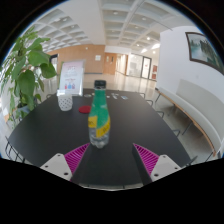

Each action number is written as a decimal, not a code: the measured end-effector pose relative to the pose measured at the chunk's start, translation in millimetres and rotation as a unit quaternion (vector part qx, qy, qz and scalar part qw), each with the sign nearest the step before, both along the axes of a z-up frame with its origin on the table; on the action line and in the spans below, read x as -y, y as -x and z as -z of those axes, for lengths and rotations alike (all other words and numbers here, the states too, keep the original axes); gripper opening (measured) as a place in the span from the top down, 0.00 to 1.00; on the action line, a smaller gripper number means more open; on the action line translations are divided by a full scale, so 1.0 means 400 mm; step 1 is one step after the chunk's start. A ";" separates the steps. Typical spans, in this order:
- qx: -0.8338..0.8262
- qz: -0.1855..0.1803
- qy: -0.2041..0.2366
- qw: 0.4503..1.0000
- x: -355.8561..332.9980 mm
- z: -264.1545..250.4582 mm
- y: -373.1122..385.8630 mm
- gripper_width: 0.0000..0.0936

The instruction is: Pour water

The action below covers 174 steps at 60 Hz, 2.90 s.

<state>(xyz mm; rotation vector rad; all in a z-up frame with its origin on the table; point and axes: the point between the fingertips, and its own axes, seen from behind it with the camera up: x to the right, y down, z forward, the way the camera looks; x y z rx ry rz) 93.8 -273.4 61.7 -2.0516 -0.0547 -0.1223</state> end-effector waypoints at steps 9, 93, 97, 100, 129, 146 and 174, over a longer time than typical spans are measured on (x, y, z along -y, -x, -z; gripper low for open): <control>-0.012 -0.008 -0.041 0.999 -0.141 -0.010 0.092 0.08; 0.844 -0.075 -0.211 0.488 -0.879 -0.628 0.400 0.55; 0.876 -0.108 -0.208 0.422 -0.901 -0.560 0.471 0.54; 0.893 -0.128 -0.206 0.380 -0.917 -0.508 0.513 0.55; 0.670 -0.096 -0.341 0.652 -0.848 -0.732 0.552 0.55; 0.093 -0.106 -0.322 0.936 -0.815 -0.736 0.538 0.55; -0.016 -0.062 -0.116 0.991 -0.904 -0.095 0.387 0.55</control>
